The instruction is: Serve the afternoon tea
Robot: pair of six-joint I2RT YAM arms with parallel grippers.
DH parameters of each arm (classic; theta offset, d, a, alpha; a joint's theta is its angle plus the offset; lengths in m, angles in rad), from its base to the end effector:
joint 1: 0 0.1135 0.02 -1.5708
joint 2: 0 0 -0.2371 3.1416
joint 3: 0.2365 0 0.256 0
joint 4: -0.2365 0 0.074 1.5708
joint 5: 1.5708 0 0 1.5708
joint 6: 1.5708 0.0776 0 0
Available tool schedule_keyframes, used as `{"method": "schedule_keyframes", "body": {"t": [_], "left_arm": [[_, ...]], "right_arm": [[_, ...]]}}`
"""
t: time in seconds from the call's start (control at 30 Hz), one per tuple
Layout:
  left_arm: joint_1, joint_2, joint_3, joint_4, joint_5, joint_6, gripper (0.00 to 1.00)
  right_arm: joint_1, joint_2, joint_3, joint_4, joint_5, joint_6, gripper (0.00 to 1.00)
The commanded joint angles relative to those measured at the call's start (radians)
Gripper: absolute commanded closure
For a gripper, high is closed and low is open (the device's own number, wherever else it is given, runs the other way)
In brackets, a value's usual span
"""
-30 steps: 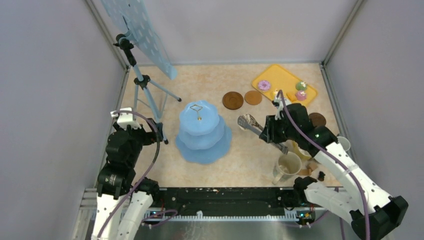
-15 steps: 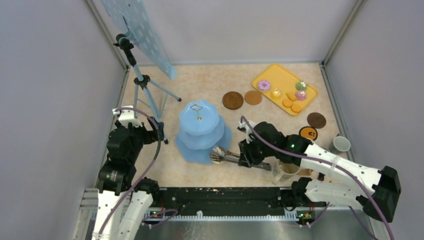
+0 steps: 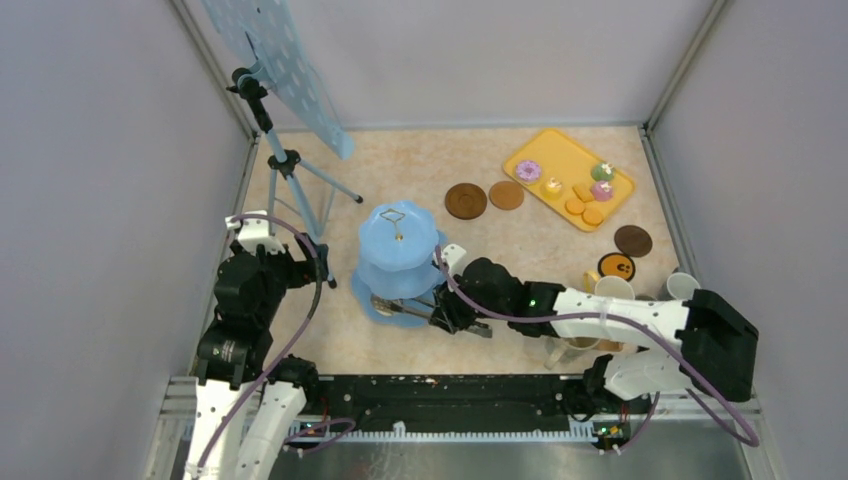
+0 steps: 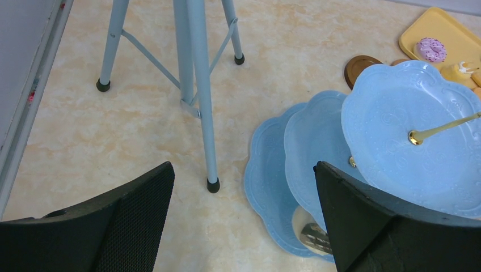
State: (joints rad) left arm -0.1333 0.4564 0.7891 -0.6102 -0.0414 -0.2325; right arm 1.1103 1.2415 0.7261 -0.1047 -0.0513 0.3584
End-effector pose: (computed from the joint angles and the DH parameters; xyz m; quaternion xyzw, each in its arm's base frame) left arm 0.1675 -0.0192 0.3145 -0.0520 0.7963 -0.0933 0.5953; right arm 0.1354 0.2819 0.1793 -0.3373 0.8225 0.3235 0.3243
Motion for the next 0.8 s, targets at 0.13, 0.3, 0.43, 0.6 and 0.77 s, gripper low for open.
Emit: {"method": "schedule_keyframes", "body": {"t": [0.13,0.3,0.43,0.6,0.77], "left_arm": [[0.004,0.009,0.038,0.010,0.011,0.009,0.01],[0.004,0.009,0.039,0.012,0.012,0.009,0.01],[0.005,0.010,0.038,0.012,0.013,0.008,0.01],[0.004,0.010,0.037,0.013,0.017,0.010,0.01],[0.004,0.010,0.036,0.013,0.018,0.011,0.01]], "right_arm": [[0.025,0.166,-0.011,0.330,0.102,-0.033,0.60],[0.054,0.230,-0.021,0.388,0.206,-0.046,0.58],[0.064,0.264,-0.022,0.401,0.225,-0.045,0.53],[0.078,0.258,-0.028,0.383,0.237,-0.053,0.46],[0.078,0.215,-0.052,0.371,0.228,-0.051,0.46]]}}
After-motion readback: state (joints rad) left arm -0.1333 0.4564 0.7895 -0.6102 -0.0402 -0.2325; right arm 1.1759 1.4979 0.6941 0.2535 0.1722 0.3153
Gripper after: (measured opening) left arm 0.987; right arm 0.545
